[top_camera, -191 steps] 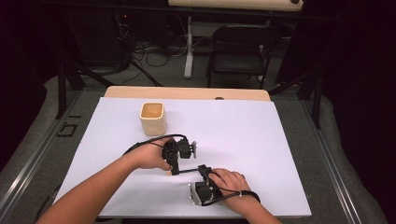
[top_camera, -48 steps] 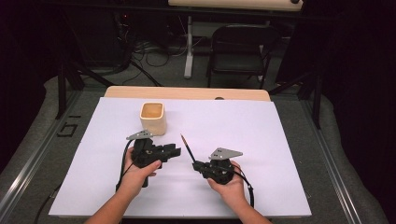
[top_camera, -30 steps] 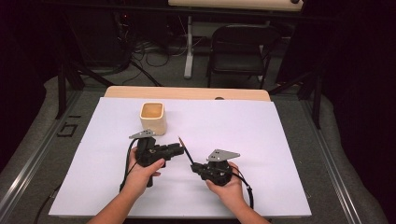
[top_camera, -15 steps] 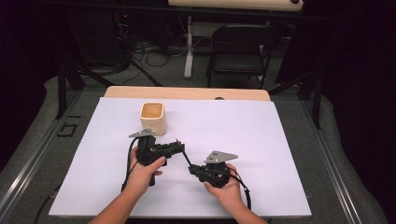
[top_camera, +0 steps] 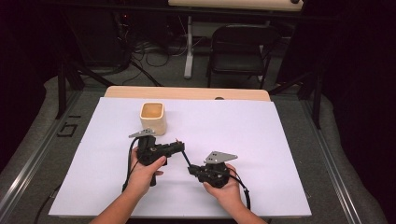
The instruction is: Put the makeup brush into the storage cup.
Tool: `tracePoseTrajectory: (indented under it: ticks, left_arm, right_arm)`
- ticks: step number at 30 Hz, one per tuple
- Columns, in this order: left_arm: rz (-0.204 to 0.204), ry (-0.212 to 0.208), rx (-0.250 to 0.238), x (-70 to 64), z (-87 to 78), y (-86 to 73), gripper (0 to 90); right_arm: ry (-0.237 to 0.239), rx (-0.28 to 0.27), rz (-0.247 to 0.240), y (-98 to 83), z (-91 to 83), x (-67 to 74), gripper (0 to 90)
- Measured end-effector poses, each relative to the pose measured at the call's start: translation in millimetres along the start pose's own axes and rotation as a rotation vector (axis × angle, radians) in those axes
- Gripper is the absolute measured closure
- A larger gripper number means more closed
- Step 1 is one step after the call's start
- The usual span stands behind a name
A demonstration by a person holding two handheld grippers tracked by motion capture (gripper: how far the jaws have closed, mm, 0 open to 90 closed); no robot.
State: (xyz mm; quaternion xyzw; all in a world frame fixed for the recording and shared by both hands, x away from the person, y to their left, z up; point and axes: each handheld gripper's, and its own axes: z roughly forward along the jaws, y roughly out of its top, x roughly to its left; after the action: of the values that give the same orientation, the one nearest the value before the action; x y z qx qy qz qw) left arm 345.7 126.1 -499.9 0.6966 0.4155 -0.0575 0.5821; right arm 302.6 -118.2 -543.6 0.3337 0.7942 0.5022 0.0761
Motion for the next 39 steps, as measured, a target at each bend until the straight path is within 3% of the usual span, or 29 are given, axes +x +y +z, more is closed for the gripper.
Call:
tracePoseTrajectory:
  ticks: [16, 30, 39]
  left_arm:
    - [-0.012, -0.002, -0.01, -0.3, 0.4, -1.2, 81.0]
    - [-0.092, -0.037, -0.023, 3.2, 0.1, -2.9, 83.1]
    - [-0.112, -0.045, -0.029, 4.4, 0.0, -3.5, 83.6]
  right_arm:
    - [-0.001, 0.002, -0.004, -0.2, 0.6, 0.1, 85.5]
    - [-0.01, 0.0, -0.015, -0.3, 0.8, 0.6, 85.5]
    - [-0.014, -0.003, -0.019, -0.4, 1.2, 0.7, 85.4]
